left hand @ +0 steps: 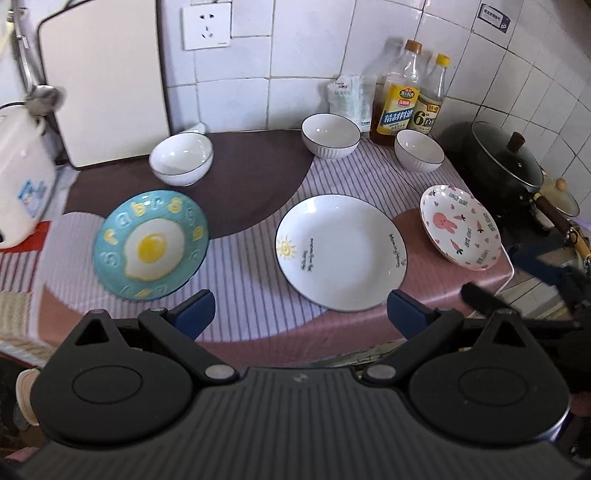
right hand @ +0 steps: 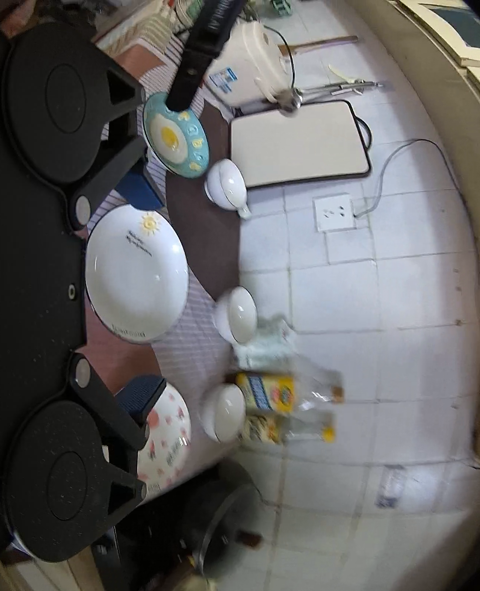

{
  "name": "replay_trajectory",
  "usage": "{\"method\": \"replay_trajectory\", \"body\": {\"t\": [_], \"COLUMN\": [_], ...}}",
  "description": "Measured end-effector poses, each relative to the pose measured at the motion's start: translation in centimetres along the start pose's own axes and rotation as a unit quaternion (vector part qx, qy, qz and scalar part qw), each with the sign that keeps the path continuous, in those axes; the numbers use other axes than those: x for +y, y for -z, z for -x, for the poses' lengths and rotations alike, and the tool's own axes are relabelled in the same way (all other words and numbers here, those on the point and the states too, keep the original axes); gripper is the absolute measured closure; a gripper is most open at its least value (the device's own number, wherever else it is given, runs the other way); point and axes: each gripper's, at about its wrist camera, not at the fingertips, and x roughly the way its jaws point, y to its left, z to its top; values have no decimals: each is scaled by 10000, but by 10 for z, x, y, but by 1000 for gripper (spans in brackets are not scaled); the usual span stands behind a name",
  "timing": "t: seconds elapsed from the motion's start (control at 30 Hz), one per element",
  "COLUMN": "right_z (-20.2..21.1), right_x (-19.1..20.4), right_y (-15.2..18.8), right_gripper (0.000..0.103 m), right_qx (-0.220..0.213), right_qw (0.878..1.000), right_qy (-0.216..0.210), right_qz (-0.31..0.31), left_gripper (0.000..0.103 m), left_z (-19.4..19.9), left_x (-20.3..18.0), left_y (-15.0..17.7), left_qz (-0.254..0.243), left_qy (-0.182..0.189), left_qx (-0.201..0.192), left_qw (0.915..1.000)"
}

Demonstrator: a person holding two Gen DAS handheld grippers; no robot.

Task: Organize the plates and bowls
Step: 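Move the right tool to the white sun plate rim and grasp it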

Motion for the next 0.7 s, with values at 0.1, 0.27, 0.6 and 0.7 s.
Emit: {"method": "replay_trajectory", "body": {"t": [0.1, 0.27, 0.6, 0.7], "right_z": [-32, -87, -159, -166], "right_x": [-9, -26, -54, -56], "right_y": [13, 39, 66, 65], "right_gripper": [12, 23, 43, 46], "right_qx": [229, 722, 1335, 1308], "right_qw": [9996, 9952, 9766, 9739], "right_qy": [-158, -412, -450, -376], "right_qz": [-107, -510, -1623, -1814], "left_gripper": [4, 13, 13, 13], "left_z": [-33, -93, -167, -190], "left_x": [6, 15, 25, 27], "left_y": [-6, -11, -12, -13], "left_qz": [18, 104, 243, 296], "left_qy": [124, 215, -25, 207], "left_qx": [31, 227, 273, 606], "left_qw": [9999, 9995, 9993, 9975]}}
